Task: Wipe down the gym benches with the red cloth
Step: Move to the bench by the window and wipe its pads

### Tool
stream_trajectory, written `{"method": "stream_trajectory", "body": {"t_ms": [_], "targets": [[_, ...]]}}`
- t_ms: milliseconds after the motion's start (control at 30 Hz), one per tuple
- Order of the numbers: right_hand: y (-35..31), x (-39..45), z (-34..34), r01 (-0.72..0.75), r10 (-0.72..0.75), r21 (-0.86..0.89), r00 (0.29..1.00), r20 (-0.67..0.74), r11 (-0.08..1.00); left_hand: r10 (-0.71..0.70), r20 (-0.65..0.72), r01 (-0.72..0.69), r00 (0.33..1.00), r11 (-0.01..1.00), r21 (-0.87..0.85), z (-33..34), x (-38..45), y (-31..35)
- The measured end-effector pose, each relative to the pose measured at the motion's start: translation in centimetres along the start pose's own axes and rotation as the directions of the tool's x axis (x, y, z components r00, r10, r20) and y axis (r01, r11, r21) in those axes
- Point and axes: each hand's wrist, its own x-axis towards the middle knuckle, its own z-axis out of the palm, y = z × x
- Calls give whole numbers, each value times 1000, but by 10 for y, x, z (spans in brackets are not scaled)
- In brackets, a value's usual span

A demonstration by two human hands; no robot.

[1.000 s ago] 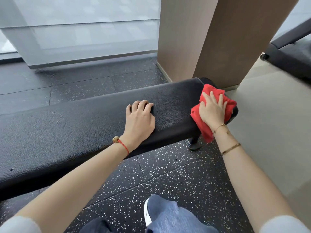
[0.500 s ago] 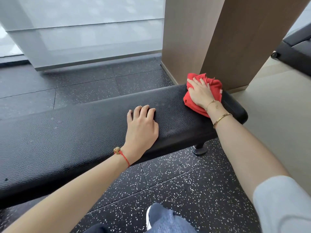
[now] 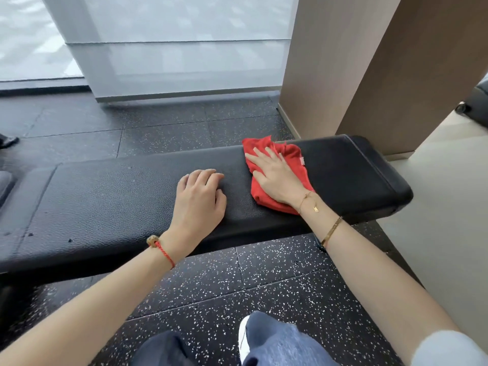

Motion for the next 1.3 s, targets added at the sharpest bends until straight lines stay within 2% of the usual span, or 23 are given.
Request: {"method": "stream_trajectory", "body": {"t_ms": [133,267,467,633,733,867,1033,1167,1300], "targets": [[-37,8,17,33,-34,19,999,12,999,-74,-45,76,996,996,51,-24,-25,-51],[-94,31,41,128,-128,16,991,42,992,-189,-81,195,979,978,75,-36,-46,-92],[-161,30,64,273,-272,5,959,75,962,-239,-126,250,963,965,80,-42,-59,-116],[-146,-4,64,385,-387,45,919,76,922,-227,-155,244,961,965,94,-39,-62,-118],[-141,7,60,342,-350,88,931,102,935,-227,-153,244,962,964,108,-38,-62,-117],[-163,51,62,269,-274,55,953,129,962,-235,-143,253,961,960,119,-38,-61,-117],[-206,85,74,410,-412,56,886,211,910,-244,-150,262,958,958,115,-36,-60,-119],[-194,71,71,456,-468,108,864,188,884,-235,-152,252,960,962,106,-37,-61,-120],[-152,46,64,371,-380,103,921,88,923,-234,-145,249,961,963,100,-38,-63,-120]]}}
